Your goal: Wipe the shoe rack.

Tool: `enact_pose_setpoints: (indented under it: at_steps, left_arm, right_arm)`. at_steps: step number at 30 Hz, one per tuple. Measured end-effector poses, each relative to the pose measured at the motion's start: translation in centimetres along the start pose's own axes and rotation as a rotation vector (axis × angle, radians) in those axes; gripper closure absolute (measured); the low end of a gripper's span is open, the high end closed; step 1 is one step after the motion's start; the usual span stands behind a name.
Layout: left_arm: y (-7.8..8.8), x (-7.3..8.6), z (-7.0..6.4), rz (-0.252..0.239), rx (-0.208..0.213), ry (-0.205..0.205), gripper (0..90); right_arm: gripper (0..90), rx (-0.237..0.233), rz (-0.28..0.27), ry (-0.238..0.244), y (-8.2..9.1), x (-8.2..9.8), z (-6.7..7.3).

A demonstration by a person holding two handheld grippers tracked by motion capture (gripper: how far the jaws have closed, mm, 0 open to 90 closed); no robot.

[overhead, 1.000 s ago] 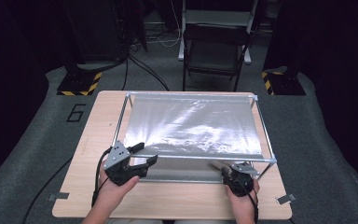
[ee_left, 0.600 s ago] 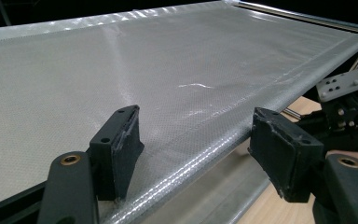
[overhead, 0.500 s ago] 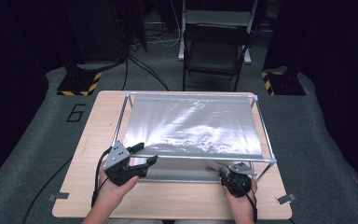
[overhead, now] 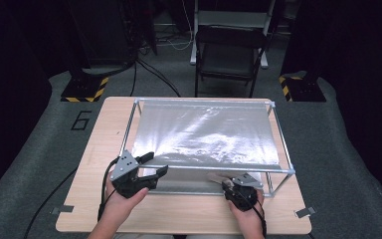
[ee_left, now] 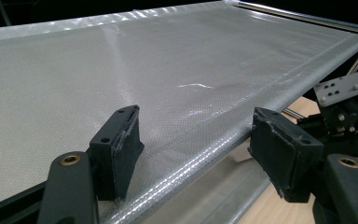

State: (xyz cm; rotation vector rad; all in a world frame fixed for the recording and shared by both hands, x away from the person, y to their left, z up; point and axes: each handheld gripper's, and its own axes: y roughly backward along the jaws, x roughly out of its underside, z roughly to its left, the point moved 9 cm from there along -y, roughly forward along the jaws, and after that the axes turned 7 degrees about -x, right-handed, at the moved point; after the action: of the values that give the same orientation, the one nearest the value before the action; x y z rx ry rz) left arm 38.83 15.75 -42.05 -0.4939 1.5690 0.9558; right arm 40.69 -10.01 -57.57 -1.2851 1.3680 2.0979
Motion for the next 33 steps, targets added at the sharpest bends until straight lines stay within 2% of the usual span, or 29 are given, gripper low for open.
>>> enact_pose_setpoints:
  at_steps: [1,3,4,5,6,7,8,11,12,13,14,15,16,17,18,19,20,21,22,23,24,25,26,27,28,29,31,32,33]
  left_arm:
    - [0.0,0.0,0.0,0.003,0.001,-0.001,33.3]
    - [0.0,0.0,0.0,0.0,0.0,0.0,33.3]
    - [0.0,0.0,0.0,0.0,0.0,0.001,33.3]
    - [0.0,0.0,0.0,0.0,0.0,0.001,33.4]
    - [-0.1,0.0,0.0,-0.001,-0.002,0.001,33.3]
    - [-0.1,0.0,0.0,-0.001,-0.002,0.001,33.3]
    - [-0.1,0.0,0.0,0.002,-0.003,0.0,33.3]
    - [0.0,0.0,0.0,0.002,-0.002,0.0,33.3]
    - [0.0,0.0,0.0,0.003,-0.002,-0.001,33.3]
    - [0.0,0.0,0.0,0.003,-0.001,-0.002,33.3]
    - [0.0,0.0,0.0,0.004,-0.002,-0.002,33.3]
    - [0.0,0.0,0.0,0.009,0.001,-0.004,33.3]
    - [0.0,0.0,0.0,0.009,0.001,-0.004,33.4]
    - [0.0,0.0,0.0,0.01,0.001,-0.004,33.4]
    - [0.0,0.0,0.0,0.012,0.002,-0.001,33.4]
    - [0.0,0.0,0.0,0.012,0.002,-0.001,33.4]
    - [0.0,0.0,0.0,0.012,0.003,0.001,33.4]
    - [0.0,0.0,0.0,0.012,0.001,0.001,33.4]
    - [0.0,0.0,0.0,0.012,0.001,0.001,33.3]
    - [0.0,0.0,0.0,0.012,0.0,0.002,33.3]
    - [0.0,0.0,0.0,0.012,-0.001,0.003,33.3]
    - [0.0,0.0,0.0,0.012,-0.001,0.003,33.3]
    - [0.0,0.0,0.0,0.012,0.0,0.003,33.3]
    - [0.0,0.0,0.0,0.013,0.0,0.003,33.3]
    - [0.0,0.0,0.0,0.013,0.0,0.003,33.3]
    - [0.0,0.0,0.0,0.014,0.001,0.002,33.3]
    - [0.0,0.0,0.0,0.018,0.004,0.0,33.3]
    - [0.0,0.0,0.0,0.018,0.004,0.0,33.3]
    - [0.0,0.0,-0.1,0.021,0.008,0.002,33.4]
  right_arm:
    - [60.9,0.056,0.018,0.002,0.4,0.3,-1.0]
    - [60.9,0.078,0.016,-0.054,1.0,0.6,-2.0]
    - [60.8,0.093,0.013,-0.044,1.3,0.7,-2.7]
    - [60.8,0.093,0.013,-0.044,1.3,0.7,-2.7]
    - [59.5,0.092,0.0,-0.082,1.3,0.8,-2.9]
    - [59.5,0.092,0.0,-0.082,1.3,0.8,-2.9]
    - [57.0,0.074,-0.036,-0.045,0.7,0.4,-2.4]
    - [56.6,0.073,-0.009,-0.017,0.1,0.2,-1.1]
    - [56.6,-0.012,-0.07,-0.029,-0.8,-0.4,0.6]
    - [56.7,-0.071,-0.08,0.023,-1.2,-0.6,1.5]
    - [57.4,0.005,0.017,0.098,-0.7,0.1,0.7]
    - [59.0,0.032,-0.007,0.051,-0.8,0.0,0.8]
    - [59.0,0.032,-0.007,0.051,-0.8,0.0,0.8]
    - [59.3,0.01,-0.014,0.047,-0.7,-0.1,0.3]
    - [59.7,0.062,-0.035,-0.015,-0.1,0.0,-1.1]
    - [59.8,0.075,-0.027,-0.008,0.4,0.1,-2.1]
    - [60.0,0.119,-0.002,-0.002,1.0,0.5,-3.2]
    - [60.1,0.108,-0.011,-0.042,1.2,0.6,-3.5]
    - [60.1,0.108,-0.011,-0.042,1.2,0.6,-3.5]
    - [59.4,0.097,0.0,-0.064,1.4,0.7,-3.5]
    - [59.0,0.114,0.019,-0.061,1.3,0.8,-3.2]
    - [58.8,0.109,0.025,-0.035,1.0,0.8,-2.8]
    - [58.3,0.055,0.017,-0.057,0.6,0.6,-1.6]
    - [57.9,0.047,0.022,-0.024,0.4,0.5,-1.2]
    - [57.9,0.047,0.022,-0.024,0.4,0.5,-1.2]
    - [56.7,0.024,0.023,0.055,-0.3,0.2,0.2]
    - [58.0,0.032,0.052,0.066,-0.4,0.4,0.5]
    - [58.7,0.013,0.041,0.075,-0.4,0.3,0.4]
    - [58.9,0.019,0.036,0.069,-0.3,0.2,-0.1]
